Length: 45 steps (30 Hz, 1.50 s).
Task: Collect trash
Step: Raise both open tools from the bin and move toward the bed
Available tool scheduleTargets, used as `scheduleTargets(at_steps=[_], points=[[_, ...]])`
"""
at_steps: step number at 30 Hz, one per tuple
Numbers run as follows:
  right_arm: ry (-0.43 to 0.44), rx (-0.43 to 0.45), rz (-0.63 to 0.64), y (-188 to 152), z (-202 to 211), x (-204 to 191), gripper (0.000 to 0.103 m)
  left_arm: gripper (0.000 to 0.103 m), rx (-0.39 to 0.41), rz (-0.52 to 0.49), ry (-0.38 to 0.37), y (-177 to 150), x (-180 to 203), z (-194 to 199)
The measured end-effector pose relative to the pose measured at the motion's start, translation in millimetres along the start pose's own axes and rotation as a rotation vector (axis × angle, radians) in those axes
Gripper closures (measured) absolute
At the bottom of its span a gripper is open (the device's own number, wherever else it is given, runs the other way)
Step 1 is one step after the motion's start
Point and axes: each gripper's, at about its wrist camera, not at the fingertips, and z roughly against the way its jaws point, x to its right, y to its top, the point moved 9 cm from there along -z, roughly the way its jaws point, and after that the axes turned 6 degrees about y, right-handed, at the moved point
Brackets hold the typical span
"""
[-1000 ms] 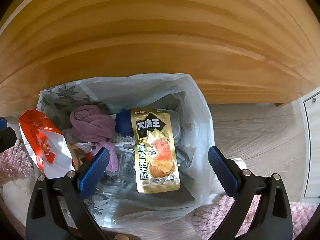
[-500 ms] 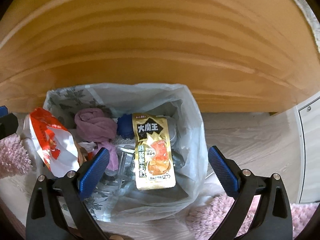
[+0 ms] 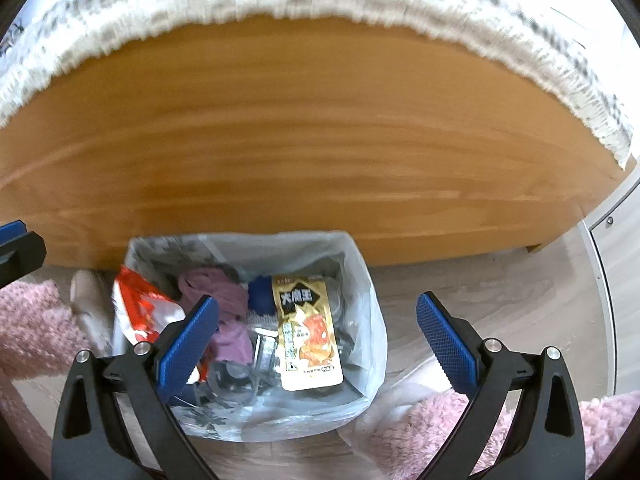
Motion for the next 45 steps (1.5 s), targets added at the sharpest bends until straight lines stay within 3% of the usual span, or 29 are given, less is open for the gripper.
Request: scheduleTargets(at_steps=[17, 28, 35, 45], points=[[0.036, 0.219, -0.029, 44.0, 73.6, 8.8, 0.008, 0.008, 0.179, -0.045, -0.057, 31.9, 20.7, 77.3], [0.052, 0.341, -0.051, 76.2, 115.6, 17.9, 0.008, 0.008, 0.244, -0.058, -0.069, 53.3, 26.8, 106.9], [0.089, 0.400, -0.088, 96.2, 138.3, 23.5, 0.008, 0.008, 0.306, -0.060, -0.085, 74.5, 30.7, 125.6], [0.074, 0.447, -0.065, 119.1, 144.4, 28.2, 0.008, 0.007, 0.355, -0.051, -0.087, 105.9, 27.3, 134.9]])
